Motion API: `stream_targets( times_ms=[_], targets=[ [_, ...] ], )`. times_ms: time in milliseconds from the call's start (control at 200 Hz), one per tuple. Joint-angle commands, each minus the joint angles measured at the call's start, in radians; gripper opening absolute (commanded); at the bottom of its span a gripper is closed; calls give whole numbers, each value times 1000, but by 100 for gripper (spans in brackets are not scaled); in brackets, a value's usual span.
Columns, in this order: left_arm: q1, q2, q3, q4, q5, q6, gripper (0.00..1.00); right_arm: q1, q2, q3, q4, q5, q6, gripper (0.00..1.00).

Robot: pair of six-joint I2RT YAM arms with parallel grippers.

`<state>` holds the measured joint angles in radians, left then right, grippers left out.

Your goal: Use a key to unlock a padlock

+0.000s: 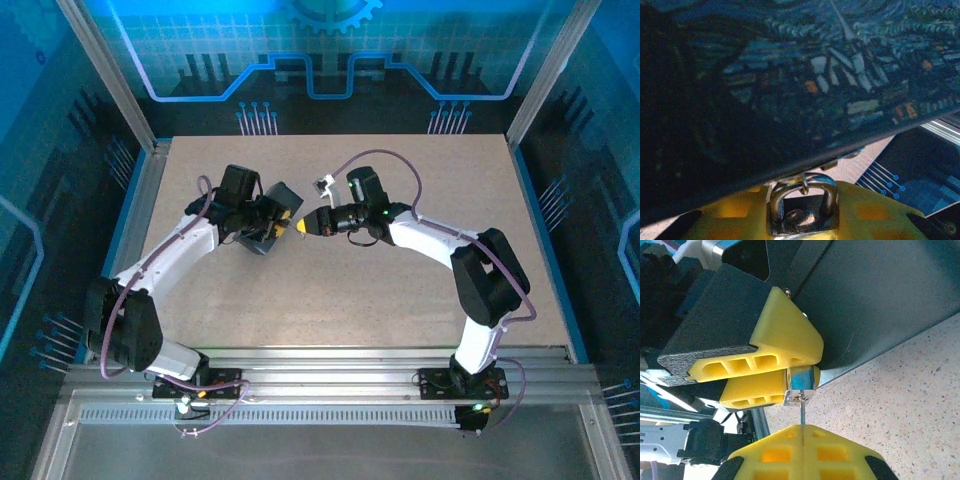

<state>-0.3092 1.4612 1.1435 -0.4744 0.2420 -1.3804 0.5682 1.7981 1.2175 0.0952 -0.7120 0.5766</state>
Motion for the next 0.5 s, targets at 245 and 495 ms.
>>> stream_targets(
  times_ms=[245,495],
  targets=[
    [0,-37,28,15,15,27,0,4,-11,2,29,-10,-6,0],
    [-1,-38,27,13,14,28,0,4,-10,-3,48,-17,4,0]
  ],
)
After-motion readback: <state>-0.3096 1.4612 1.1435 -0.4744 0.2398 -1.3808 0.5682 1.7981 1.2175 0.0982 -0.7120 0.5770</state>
